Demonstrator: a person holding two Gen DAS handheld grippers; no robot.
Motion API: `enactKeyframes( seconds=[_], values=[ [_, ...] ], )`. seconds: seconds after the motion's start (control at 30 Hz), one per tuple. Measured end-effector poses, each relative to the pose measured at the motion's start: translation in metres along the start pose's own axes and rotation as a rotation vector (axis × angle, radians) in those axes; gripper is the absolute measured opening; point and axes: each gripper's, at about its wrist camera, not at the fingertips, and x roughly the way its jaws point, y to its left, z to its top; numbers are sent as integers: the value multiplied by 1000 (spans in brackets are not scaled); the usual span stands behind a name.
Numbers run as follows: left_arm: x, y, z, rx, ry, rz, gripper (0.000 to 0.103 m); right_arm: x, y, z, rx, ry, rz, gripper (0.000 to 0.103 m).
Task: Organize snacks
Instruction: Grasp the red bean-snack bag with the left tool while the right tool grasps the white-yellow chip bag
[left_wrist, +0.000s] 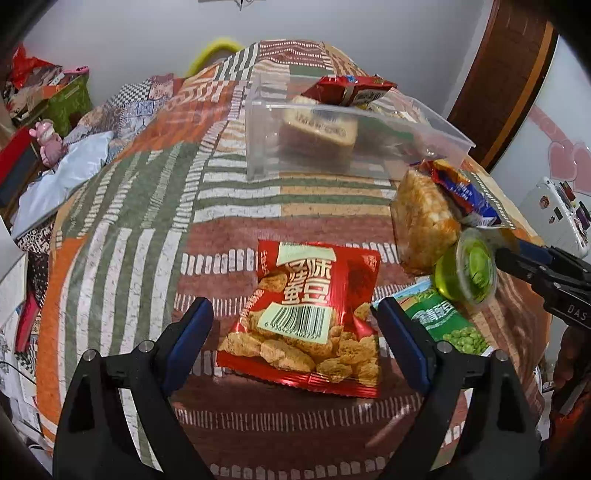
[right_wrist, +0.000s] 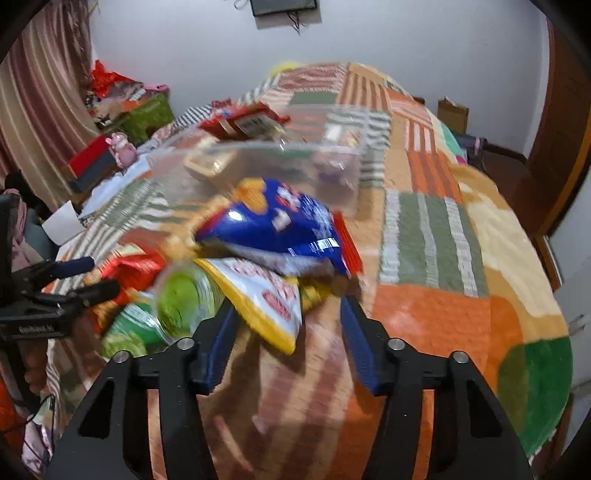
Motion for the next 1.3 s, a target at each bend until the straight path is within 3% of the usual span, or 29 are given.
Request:
enactKeyframes(
  seconds=[0.1,0.23,0.5,0.7,0.93,1.3],
  values=[
    [5,1,-4,2,5,-9,91,-2,-12,-8,29,20,-20,47],
    [6,0,-7,1,-3,-30,85,-13,-15,-11,51,23,33,47],
    [11,3,-7,-21,-21,-27,82,-33,5,24,33,-84,58,49],
    [9,7,-10,-21,-33,-35,79,4,23,34,-8,-14,39,49],
    [3,18,-8,-9,-48,4,77,8,0,16,40,25,29,49],
    [21,14,-2,7,-15,-22,83,26,-2,15,-11,77,21,62]
  ],
)
